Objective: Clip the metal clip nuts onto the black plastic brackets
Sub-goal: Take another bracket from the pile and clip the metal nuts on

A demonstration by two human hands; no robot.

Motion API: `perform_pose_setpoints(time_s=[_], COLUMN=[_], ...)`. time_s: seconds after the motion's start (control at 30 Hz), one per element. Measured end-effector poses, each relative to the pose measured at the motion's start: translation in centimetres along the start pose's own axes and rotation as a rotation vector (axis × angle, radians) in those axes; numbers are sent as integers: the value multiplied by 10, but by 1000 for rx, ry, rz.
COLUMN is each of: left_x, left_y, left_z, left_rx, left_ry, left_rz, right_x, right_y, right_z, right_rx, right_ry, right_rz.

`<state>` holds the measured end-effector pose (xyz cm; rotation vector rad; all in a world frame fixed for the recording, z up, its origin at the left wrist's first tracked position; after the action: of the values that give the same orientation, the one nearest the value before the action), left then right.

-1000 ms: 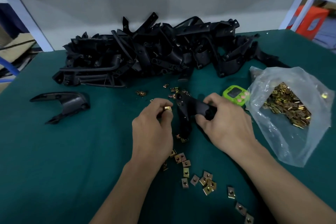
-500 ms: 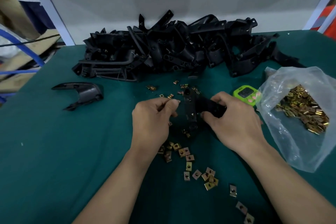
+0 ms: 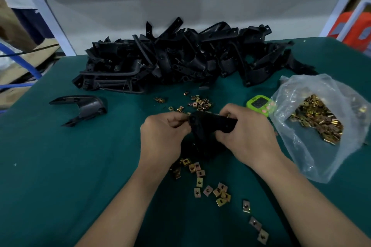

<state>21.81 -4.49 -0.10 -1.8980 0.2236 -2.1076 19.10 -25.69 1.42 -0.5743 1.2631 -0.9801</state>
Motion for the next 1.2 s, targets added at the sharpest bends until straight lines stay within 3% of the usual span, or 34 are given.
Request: perform_pose_setpoints(time_s=[0.33,0.57,0.97,1.2], left_x=[4,-2,-11,-8], left_y=[-18,-7,8,9], left_z=[-6,-3,-1,-4], left_rx=[83,-60,-176,-258], left_ry=[32,-20,-188,-158], left_rz=[-11,-47,-535,-375], right_x=[10,8,8,9], right_y=[5,-2,-10,-8], right_z=[-3,-6,-7,-7], right_rx=[14,58,147,119], right_ry=[85,63,74,76], right_rz=[-52,-17,151,137])
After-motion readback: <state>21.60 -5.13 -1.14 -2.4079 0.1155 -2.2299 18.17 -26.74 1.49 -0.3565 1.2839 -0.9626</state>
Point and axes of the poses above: each hand's wrist, its own z-axis towards the middle knuckle, its own y-axis out of the palm, x = y × z, the point moved 9 cm from there along z, towards the middle knuckle
